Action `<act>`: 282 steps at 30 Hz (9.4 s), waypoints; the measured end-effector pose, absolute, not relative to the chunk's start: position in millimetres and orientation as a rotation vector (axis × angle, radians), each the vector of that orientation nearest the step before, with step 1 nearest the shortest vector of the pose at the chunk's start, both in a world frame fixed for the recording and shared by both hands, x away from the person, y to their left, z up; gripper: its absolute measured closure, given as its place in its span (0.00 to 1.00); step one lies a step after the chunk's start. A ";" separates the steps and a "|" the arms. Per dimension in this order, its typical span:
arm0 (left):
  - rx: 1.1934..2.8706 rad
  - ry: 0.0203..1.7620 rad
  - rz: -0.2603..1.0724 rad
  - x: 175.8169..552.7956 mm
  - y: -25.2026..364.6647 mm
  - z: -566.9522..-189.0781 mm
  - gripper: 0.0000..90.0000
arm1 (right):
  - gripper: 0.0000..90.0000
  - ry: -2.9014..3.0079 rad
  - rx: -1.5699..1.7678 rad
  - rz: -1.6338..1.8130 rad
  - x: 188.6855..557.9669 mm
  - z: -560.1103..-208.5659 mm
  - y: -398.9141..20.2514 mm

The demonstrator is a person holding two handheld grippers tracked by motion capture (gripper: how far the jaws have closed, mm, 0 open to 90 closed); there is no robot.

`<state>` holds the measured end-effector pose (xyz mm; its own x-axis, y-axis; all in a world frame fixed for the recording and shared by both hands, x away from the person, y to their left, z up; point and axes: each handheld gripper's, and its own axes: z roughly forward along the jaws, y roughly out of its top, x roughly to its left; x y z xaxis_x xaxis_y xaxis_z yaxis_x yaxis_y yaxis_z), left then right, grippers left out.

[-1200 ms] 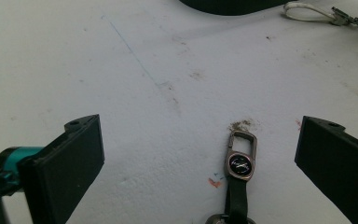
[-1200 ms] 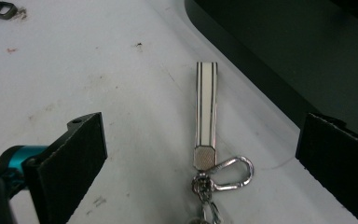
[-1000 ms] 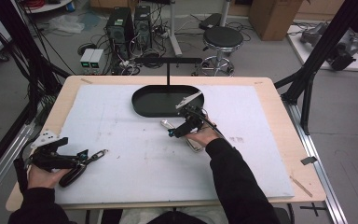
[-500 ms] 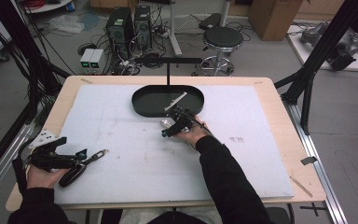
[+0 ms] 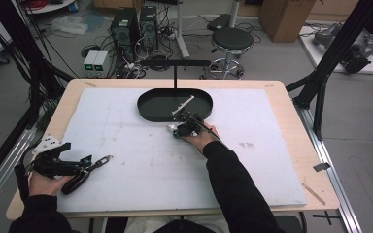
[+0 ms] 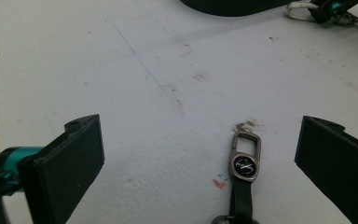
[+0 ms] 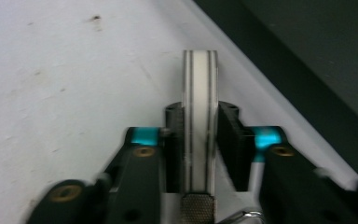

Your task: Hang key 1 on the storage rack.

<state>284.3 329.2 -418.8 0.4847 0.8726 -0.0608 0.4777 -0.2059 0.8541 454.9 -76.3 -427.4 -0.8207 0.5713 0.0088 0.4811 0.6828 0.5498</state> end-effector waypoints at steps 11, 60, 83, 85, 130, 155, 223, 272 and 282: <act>1.856 1.124 0.553 284.8 328.3 -419.4 0.02 | 0.83 2.743 0.900 0.904 452.7 -414.6 -86.0; 1.857 1.121 0.543 287.2 326.3 -420.6 0.02 | 0.83 2.498 1.105 1.572 471.8 -321.2 -159.6; 1.853 1.125 0.539 289.5 327.5 -421.6 0.02 | 0.83 2.455 1.108 1.626 496.9 -285.5 -154.4; 1.852 1.125 0.540 289.4 327.7 -421.6 0.02 | 0.83 2.449 1.108 1.635 500.2 -282.0 -151.6; 1.819 1.128 0.547 288.1 332.3 -419.8 0.02 | 0.83 2.368 1.174 1.704 593.6 -240.2 -123.3; 1.828 1.135 0.542 290.2 332.7 -421.1 0.02 | 0.83 2.214 1.285 1.722 602.0 -247.6 -151.7; 1.858 1.149 0.560 291.1 329.4 -422.7 0.02 | 0.01 2.191 1.096 1.373 482.9 -287.6 -212.0; 1.878 1.155 0.557 290.4 327.5 -424.1 0.02 | 0.01 2.205 1.238 1.163 392.5 -383.3 -288.8; 1.881 1.154 0.554 289.8 326.6 -424.2 0.02 | 0.01 2.201 1.279 1.111 368.6 -407.7 -305.2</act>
<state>289.8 326.6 -424.2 0.4785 0.8764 -0.0543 0.5052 -0.2243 0.8334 368.6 -305.2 -407.7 -0.5242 0.8483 0.0746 0.5636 0.2800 0.7771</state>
